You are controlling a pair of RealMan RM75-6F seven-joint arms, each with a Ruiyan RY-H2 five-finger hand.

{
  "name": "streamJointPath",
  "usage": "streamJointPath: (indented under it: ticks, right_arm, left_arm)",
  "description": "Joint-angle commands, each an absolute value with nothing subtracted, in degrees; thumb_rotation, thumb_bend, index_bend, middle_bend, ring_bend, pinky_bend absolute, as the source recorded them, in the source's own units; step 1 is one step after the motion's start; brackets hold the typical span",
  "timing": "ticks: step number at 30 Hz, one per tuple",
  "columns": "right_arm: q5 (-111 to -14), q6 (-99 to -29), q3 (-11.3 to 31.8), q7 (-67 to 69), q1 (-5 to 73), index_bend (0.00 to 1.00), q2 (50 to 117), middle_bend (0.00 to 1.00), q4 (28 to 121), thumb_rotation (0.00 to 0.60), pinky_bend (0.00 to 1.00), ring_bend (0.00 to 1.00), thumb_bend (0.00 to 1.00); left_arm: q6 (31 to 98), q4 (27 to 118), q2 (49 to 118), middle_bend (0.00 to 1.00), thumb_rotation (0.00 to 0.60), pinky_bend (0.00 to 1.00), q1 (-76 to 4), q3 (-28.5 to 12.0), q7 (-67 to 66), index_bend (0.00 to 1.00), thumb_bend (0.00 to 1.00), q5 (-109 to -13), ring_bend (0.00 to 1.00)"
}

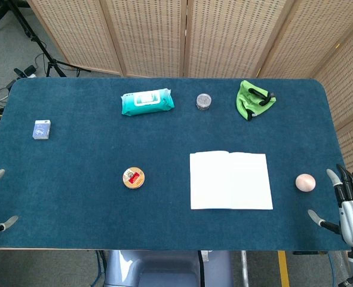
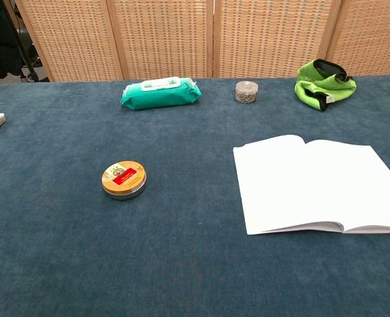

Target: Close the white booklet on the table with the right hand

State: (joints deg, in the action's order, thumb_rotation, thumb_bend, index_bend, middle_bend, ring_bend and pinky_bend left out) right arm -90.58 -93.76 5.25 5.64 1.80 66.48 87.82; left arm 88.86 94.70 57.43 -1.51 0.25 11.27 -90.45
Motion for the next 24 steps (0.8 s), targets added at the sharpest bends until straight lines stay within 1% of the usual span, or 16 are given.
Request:
streamJointPath:
  ticks: [1, 8, 13, 19, 24]
  right_arm:
    - [-90.53, -93.62, 5.28, 5.63, 1.89, 0.00, 66.45, 0.00, 87.83, 0.600, 0.00, 0.00, 0.00]
    - [-91.39, -92.46, 4.78, 4.33, 2.62, 0.00, 66.76, 0.00, 87.88, 0.600, 0.00, 0.00, 0.00]
    - [-95.69, -90.22, 4.00, 2.71, 5.45, 0.00, 67.35, 0.00, 87.44, 0.600, 0.00, 0.00, 0.00]
    - [-103.33, -84.34, 2.52, 3.79, 11.99, 0.00, 67.77, 0.00, 87.22, 0.600, 0.00, 0.00, 0.00]
    - [-106.21, -77.66, 1.46, -2.05, 16.20, 0.00, 70.46, 0.00, 88.16, 0.600, 0.00, 0.00, 0.00]
  left_arm:
    - [88.66, 94.76, 57.53, 0.00, 0.600, 0.00, -1.59, 0.24, 10.91, 0.00, 0.00, -90.37, 0.00]
    - [88.12, 95.14, 57.65, 0.00, 0.600, 0.00, -1.80, 0.11, 10.19, 0.00, 0.00, -89.86, 0.00]
    - [87.69, 95.31, 57.83, 0.00, 0.600, 0.00, -1.96, 0.04, 9.59, 0.00, 0.00, -89.53, 0.00]
    - [88.91, 95.38, 57.82, 0.00, 0.600, 0.00, -1.70, 0.10, 10.05, 0.00, 0.00, -90.64, 0.00]
    - [89.04, 95.18, 57.70, 0.00, 0.600, 0.00, -1.61, -0.04, 10.85, 0.00, 0.00, -90.34, 0.00]
